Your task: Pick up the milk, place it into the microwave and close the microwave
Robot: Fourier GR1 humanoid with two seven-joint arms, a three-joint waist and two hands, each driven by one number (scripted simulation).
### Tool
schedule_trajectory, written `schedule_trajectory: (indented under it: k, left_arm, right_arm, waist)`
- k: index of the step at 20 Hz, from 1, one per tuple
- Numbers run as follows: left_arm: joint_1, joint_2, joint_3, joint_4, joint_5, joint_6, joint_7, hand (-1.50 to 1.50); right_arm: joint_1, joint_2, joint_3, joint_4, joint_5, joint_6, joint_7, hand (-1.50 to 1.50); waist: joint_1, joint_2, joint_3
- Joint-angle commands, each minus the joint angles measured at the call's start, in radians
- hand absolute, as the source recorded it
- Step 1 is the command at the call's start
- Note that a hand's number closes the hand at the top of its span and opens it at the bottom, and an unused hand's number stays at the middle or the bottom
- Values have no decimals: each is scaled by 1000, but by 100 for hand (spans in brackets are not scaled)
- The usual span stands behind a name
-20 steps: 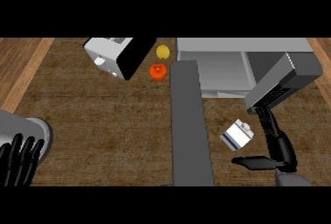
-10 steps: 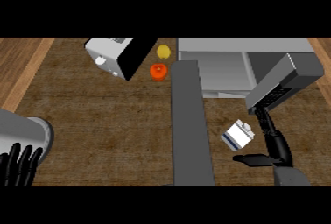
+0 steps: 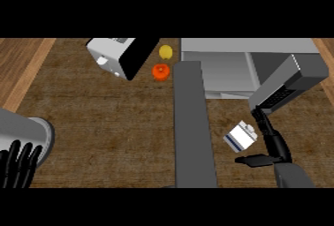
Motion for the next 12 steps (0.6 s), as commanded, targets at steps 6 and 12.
schedule_trajectory:
  k: [6, 12]
  left_arm:
    - [-17, 27, 71, 2, 75, -38, 9, -150]
    - [-23, 34, 76, 52, 58, -50, -24, -150]
  right_arm:
    - [-62, -11, -16, 152, -1, 59, -100, -150]
    - [-80, 5, -49, 180, -24, 55, -145, -150]
  waist:
    - [2, 1, 0]
    - [10, 6, 2]
